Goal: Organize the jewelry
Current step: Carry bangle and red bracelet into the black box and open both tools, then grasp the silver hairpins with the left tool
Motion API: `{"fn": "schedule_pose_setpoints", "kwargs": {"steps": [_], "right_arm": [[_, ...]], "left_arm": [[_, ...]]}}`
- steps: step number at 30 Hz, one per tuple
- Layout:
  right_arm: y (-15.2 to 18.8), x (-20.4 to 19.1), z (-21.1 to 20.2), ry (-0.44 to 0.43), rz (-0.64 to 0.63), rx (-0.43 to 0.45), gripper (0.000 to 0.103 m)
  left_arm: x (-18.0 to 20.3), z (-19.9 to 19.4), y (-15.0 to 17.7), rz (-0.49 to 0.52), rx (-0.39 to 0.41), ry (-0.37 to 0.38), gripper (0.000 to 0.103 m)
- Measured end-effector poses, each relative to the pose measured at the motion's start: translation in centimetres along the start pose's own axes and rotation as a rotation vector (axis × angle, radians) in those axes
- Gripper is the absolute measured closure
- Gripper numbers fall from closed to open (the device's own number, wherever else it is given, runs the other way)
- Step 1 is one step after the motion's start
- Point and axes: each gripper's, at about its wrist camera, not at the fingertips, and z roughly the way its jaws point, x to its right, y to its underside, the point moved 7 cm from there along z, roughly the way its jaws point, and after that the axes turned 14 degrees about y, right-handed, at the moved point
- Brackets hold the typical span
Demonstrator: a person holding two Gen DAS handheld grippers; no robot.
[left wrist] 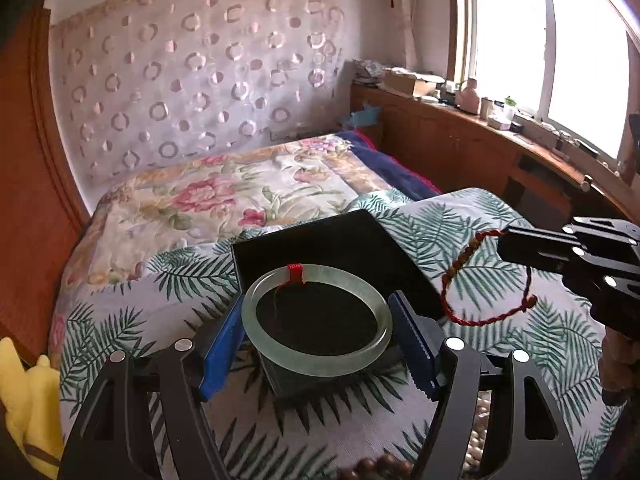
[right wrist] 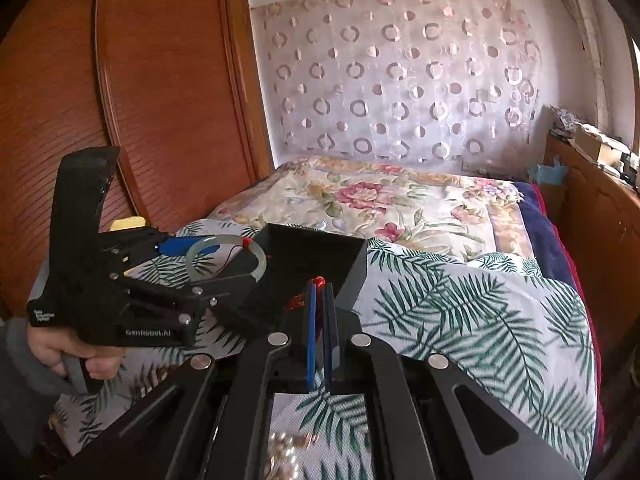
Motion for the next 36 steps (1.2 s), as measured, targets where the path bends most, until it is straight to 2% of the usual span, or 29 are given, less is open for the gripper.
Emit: {"fn": "schedule_pose_setpoints", "kwargs": {"steps": [3, 5, 7, 13, 22, 23, 24, 26, 32, 36], "right_arm": [[-0.7, -0.2, 1.4, -0.004, -0.003, -0.007, 0.100], [-1.0, -0.3, 2.0, -0.014, 0.002, -0.007, 0.100], [-1.5, -0.6, 2.3, -0.028, 0.005, -0.002, 0.100], [-2.0, -2.5, 4.2, -0.036, -0.030, -0.028, 0.100], [-0.6, -4.8, 6.3, -0.010, -0.104, -0.091, 0.098], [-0.4, -4.9, 6.2, -0.006, -0.111, -0.092, 0.091], [-0.5, -5.1, 6.0, 0.003, -0.120, -0.088, 0.074], [-0.6, -5.1, 5.6, 0.009, -0.127, -0.073, 0.059], [0.1, -4.2, 2.6, 0.025, -0.121, -0.044, 0.059], [2.1, -3.8, -0.6, 0.029, -0.106, -0.032, 0.059]], "left_arm": [[-0.4, 0.4, 0.3, -0.006, -0.011, 0.004, 0.034], [-0.6, 0.1, 0.2, -0.005, 0.003, 0.003, 0.026], [-0.8, -0.4, 0.3, -0.009, 0.014, 0.008, 0.024], [-1.6, -2.2, 0.7, -0.015, 0.036, -0.011, 0.023], [-3.8, -5.5, 4.6, -0.074, 0.043, -0.037, 0.021], [-3.9, -5.8, 5.1, -0.079, 0.042, -0.044, 0.021], [-4.0, -6.1, 5.6, -0.084, 0.042, -0.047, 0.021], [-4.0, -6.8, 6.4, -0.099, 0.045, -0.042, 0.021], [-3.5, -8.6, 8.2, -0.125, 0.060, -0.036, 0.021], [-2.8, -9.2, 8.9, -0.139, 0.064, -0.027, 0.021]]}}
